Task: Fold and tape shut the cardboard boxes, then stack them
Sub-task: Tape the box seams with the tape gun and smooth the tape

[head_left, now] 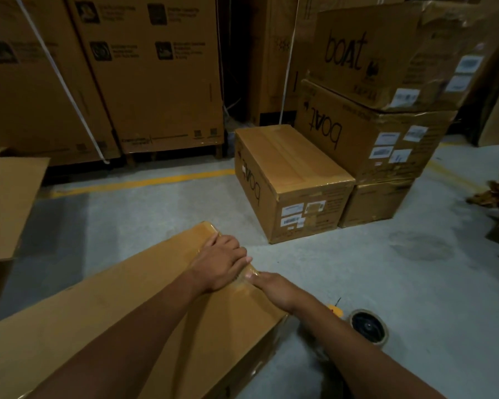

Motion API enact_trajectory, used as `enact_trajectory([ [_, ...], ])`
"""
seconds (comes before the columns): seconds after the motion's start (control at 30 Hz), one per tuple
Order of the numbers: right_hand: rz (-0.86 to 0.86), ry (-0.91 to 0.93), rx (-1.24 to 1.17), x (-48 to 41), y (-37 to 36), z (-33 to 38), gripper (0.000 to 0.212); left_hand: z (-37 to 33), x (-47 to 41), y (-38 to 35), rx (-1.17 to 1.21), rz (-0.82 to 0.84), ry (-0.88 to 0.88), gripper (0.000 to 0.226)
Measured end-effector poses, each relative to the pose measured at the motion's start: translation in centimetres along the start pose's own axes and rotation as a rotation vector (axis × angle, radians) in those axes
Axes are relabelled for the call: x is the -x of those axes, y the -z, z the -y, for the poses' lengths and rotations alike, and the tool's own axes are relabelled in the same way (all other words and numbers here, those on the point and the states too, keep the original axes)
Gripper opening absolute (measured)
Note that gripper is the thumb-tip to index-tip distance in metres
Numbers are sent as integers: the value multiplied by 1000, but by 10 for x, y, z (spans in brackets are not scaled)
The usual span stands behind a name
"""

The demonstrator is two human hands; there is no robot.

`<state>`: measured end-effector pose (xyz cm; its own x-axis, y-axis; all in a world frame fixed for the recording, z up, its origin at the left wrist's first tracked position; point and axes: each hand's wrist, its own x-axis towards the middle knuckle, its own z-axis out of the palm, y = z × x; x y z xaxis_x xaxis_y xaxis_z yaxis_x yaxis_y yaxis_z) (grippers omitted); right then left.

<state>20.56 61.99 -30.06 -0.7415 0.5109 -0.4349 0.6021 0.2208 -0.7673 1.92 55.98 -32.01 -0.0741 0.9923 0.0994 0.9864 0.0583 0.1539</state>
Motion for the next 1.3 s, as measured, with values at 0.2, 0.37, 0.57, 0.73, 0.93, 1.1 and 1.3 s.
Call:
enact_trajectory([
  [0.2,-675,66,130,22,-37,-27,37,-17,-9,-3,-38,-43,366,59],
  [0.37,-416,209,18,29,-22,-22,38,-16,-19,1,-12,-9,611,65],
  [0.57,-247,139,300,22,-15,3,42,31,-38,16,-73,13,661,52],
  [0.73,-299,-55,359,-8,-19,26,36,36,-41,11,-84,-64,613,48],
  [0.93,-207,49,306,-46,-17,47,38,38,-41,9,-38,-125,630,50],
  [1.1,-99,102,341,-37,-8,29,57,34,-39,8,-86,-108,630,51],
  [1.3,-250,37,431,4,-17,-4,45,21,-38,6,-130,-23,645,49],
])
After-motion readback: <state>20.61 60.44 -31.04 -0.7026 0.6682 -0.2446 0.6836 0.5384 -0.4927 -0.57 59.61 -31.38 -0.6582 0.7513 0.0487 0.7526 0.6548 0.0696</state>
